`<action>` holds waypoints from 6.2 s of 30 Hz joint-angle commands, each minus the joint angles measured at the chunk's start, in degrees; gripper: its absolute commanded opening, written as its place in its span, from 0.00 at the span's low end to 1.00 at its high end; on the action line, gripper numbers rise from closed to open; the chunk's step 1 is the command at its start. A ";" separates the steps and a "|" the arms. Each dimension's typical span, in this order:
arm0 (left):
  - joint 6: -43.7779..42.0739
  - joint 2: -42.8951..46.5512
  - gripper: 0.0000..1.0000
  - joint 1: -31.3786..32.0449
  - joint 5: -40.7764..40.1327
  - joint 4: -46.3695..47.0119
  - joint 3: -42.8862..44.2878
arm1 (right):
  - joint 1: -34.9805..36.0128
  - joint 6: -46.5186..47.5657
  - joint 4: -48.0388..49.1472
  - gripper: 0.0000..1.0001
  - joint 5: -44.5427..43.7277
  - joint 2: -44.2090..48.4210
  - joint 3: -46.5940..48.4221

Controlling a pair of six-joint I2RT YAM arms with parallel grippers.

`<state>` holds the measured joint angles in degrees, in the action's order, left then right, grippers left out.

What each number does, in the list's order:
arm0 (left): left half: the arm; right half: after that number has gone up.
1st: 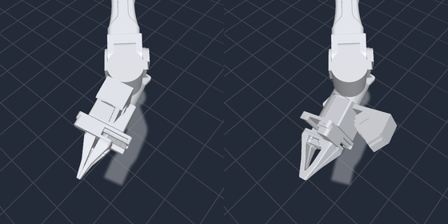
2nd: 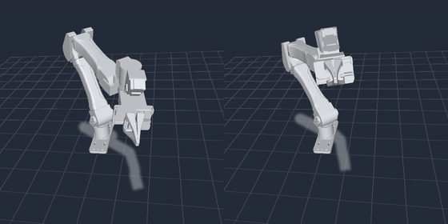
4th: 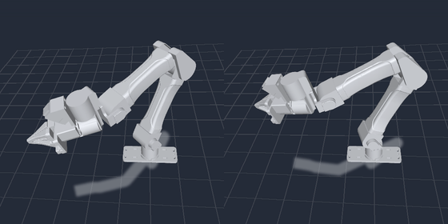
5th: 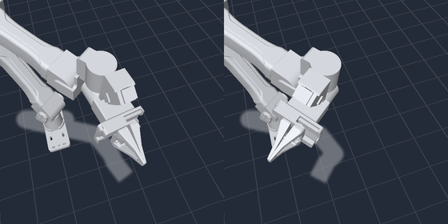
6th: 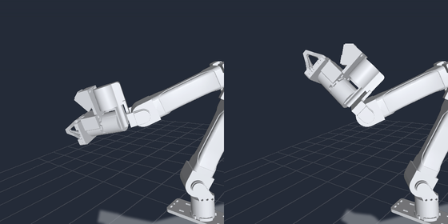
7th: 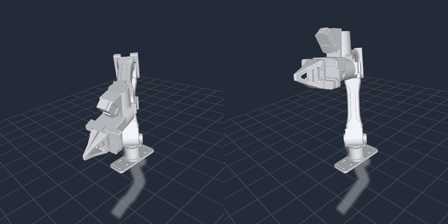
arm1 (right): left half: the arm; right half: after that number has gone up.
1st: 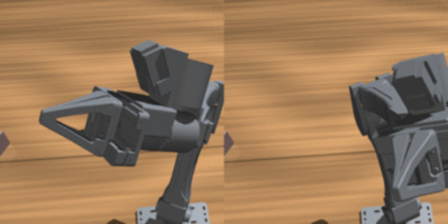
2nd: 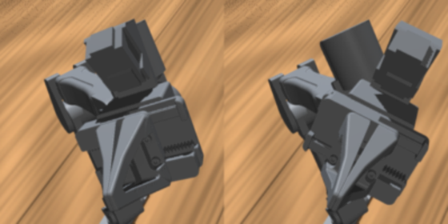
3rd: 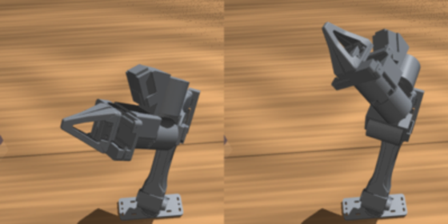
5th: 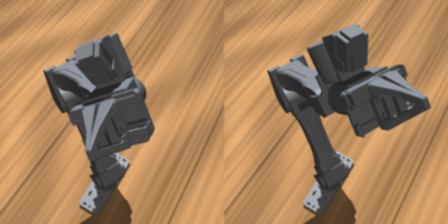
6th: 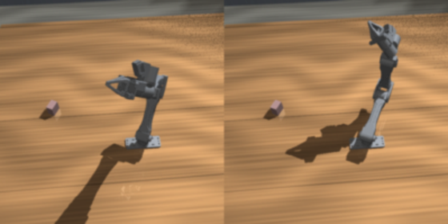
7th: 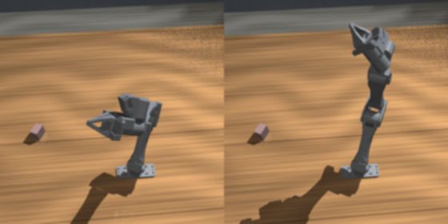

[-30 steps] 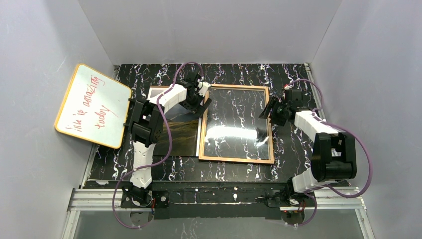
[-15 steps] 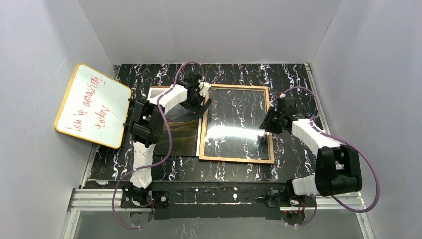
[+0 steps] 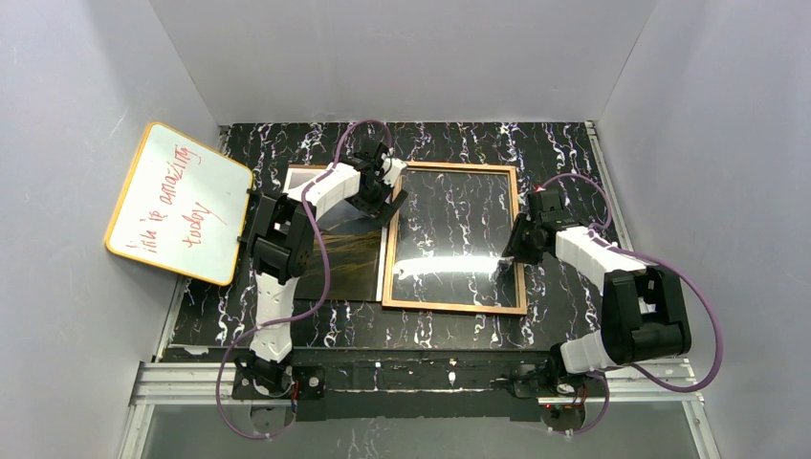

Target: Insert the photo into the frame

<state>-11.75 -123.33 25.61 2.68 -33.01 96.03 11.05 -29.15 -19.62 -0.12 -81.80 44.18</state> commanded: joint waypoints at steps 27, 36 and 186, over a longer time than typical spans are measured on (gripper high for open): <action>0.63 -1.51 0.94 3.85 -1.86 -5.06 9.43 | 2.42 -7.65 3.59 0.65 15.47 5.24 11.79; -4.73 5.22 0.96 -8.64 -2.98 -13.13 15.56 | 20.67 -12.42 5.89 0.71 8.42 -12.22 30.25; -15.07 15.48 0.92 -19.10 -13.60 2.97 -26.37 | 40.82 -31.23 7.06 0.36 21.98 -31.14 32.74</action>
<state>-28.42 -106.30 5.91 -15.05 -28.97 71.09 51.66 -59.02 -13.54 21.15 -115.66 77.67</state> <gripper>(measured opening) 0.916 0.359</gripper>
